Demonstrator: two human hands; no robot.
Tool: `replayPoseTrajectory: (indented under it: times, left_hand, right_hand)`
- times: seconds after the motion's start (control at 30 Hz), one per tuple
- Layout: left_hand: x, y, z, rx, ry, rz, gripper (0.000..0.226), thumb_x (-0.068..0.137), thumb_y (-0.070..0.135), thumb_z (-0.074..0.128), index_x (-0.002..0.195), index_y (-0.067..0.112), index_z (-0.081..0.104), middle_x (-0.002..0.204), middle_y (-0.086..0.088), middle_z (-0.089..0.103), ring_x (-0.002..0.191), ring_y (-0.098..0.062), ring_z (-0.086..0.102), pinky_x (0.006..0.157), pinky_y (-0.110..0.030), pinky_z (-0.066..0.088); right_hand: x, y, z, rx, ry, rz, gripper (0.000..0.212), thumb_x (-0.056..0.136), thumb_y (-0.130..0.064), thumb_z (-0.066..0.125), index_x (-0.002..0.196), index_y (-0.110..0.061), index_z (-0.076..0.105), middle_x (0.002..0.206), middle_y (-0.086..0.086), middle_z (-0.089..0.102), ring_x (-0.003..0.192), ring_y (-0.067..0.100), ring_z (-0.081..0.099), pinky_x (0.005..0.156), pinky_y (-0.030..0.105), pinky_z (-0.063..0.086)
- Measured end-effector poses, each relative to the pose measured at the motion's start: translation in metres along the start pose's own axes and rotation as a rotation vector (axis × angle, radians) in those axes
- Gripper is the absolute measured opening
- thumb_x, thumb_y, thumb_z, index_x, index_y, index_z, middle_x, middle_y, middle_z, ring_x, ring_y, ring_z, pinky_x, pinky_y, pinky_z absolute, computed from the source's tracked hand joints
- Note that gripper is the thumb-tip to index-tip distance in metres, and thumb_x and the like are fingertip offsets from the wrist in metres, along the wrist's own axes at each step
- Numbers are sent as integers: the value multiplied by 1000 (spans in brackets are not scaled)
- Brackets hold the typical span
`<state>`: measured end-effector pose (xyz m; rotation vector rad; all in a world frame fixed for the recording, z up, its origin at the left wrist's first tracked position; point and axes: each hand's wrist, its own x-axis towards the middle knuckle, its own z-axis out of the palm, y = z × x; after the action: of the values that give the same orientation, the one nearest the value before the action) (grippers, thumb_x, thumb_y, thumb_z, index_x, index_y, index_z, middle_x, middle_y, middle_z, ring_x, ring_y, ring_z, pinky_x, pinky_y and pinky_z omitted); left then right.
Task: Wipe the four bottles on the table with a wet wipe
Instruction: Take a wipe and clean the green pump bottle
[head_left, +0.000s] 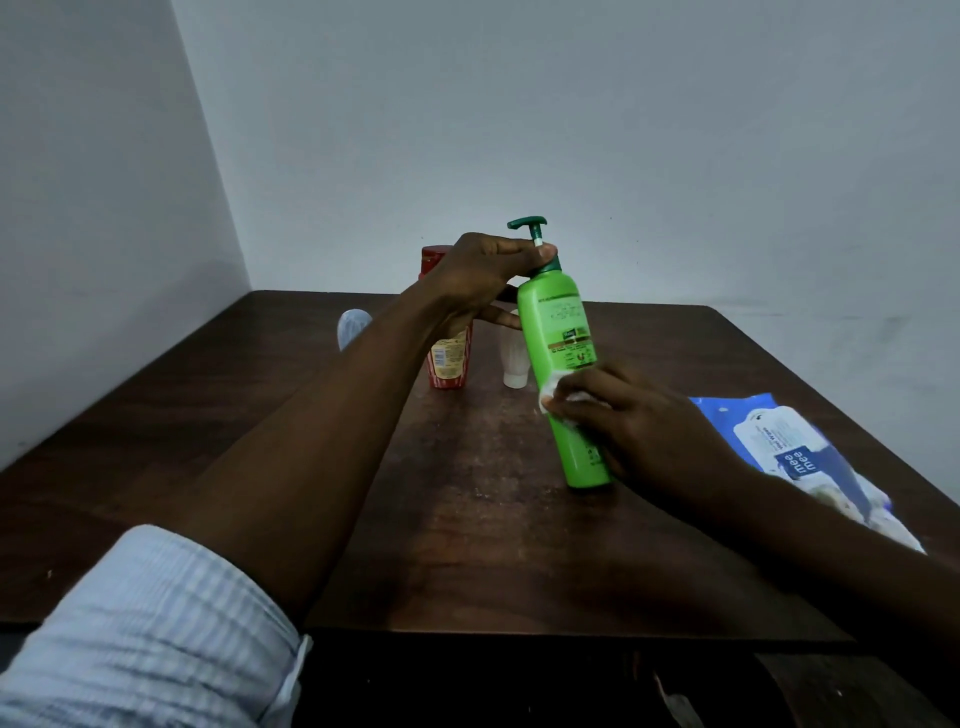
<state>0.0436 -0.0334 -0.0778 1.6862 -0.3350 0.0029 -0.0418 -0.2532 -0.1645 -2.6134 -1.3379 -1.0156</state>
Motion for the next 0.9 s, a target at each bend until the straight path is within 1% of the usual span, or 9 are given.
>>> replayPoseTrajectory:
  times: [0.1,0.23,0.33,0.4,0.5,0.57,0.63,0.8,0.9]
  left_hand:
    - [0,0,0,1,-4,-7,25,94,31,69,112,14,76,106,-4,76,85,-21,74,67,-36,60]
    - [1,-1,-1,-4,-2,-12,26,94,30,69,112,12,75,105,-4,76,84,-21,74,66,-36,60]
    - [1,-1,0,4,-13,-9,25,94,31,68,110,13,76,101,-2,76,81,-19,74,67,-35,60]
    - [1,1,0,6,-21,-8,25,95,31,68,110,12,76,99,-1,76,79,-18,73,66,-35,60]
    - [2,2,-1,2,-20,-9,27,95,30,67,114,12,75,100,-1,75,79,-17,74,64,-33,59]
    - [2,2,-1,11,-24,-2,28,95,31,67,114,12,74,101,-1,75,79,-16,74,64,-33,59]
    - [1,2,0,24,-33,5,29,96,32,66,115,12,74,101,0,75,78,-15,74,65,-32,59]
    - [1,5,4,51,-32,19,28,96,33,66,114,15,75,104,0,75,79,-15,74,64,-31,58]
    - [0,5,5,51,-21,29,28,95,33,68,114,14,75,108,-5,75,82,-18,75,65,-33,59]
  right_hand:
    - [-27,-8,3,-1,-27,-30,42,84,-12,52,122,-15,70,126,2,63,109,24,57,77,31,51]
    - [-52,-17,5,28,-57,-52,40,103,-19,36,123,-14,71,126,2,64,105,25,62,74,39,60]
    - [-55,-22,1,43,-77,-53,60,110,-39,18,121,-15,72,123,1,67,105,23,63,74,37,61]
    - [-53,-23,1,49,-86,-58,64,109,-41,15,119,-16,73,122,0,67,107,20,60,74,35,61]
    - [-50,-21,1,72,-77,-61,56,110,-35,22,115,-16,74,120,1,66,103,22,63,72,36,61]
    - [-44,-20,-1,59,-62,-52,39,100,-20,38,114,-16,74,119,2,65,100,24,63,70,35,60]
    - [-31,-17,-3,37,-46,-29,40,85,-18,46,111,-16,75,115,3,66,98,25,63,68,32,56]
    - [13,4,-7,69,1,62,38,76,-2,68,112,-14,75,115,8,67,96,34,64,67,41,57]
    - [44,14,-12,81,83,75,35,78,0,64,109,-12,77,110,9,68,90,34,62,61,41,55]
